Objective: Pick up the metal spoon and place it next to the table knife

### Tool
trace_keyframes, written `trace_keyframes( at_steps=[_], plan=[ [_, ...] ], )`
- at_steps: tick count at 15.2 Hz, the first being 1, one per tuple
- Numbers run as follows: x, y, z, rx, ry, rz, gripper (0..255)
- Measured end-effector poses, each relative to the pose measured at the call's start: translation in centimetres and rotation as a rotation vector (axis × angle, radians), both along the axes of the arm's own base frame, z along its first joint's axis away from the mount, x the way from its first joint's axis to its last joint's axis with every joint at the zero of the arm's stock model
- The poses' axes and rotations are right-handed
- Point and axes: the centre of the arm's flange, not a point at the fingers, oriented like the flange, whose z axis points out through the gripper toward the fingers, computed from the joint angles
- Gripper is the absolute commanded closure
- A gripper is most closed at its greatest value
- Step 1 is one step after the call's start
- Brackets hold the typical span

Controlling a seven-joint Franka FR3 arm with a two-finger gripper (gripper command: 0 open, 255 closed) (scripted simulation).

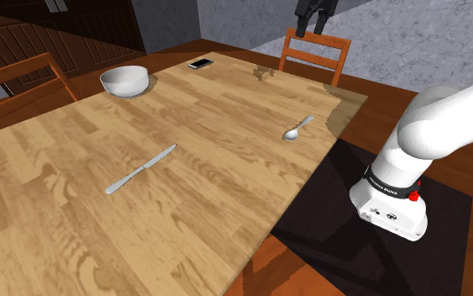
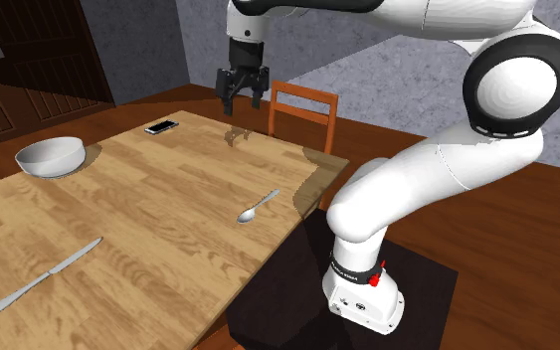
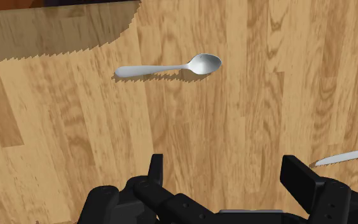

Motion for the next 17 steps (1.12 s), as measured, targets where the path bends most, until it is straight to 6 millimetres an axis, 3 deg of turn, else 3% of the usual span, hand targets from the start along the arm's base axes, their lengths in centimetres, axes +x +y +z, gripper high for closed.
trace_keyframes(
  at_steps=[1,4,17],
  plan=[
    [0.0,0.0,0.0,0.0,0.0,0.0,0],
    [-0.4,1.0,-2.7,-0.015,-0.007,0.007,0],
    [-2.8,6.9,-19.0,-0.112,-0.052,0.051,0]
  ],
)
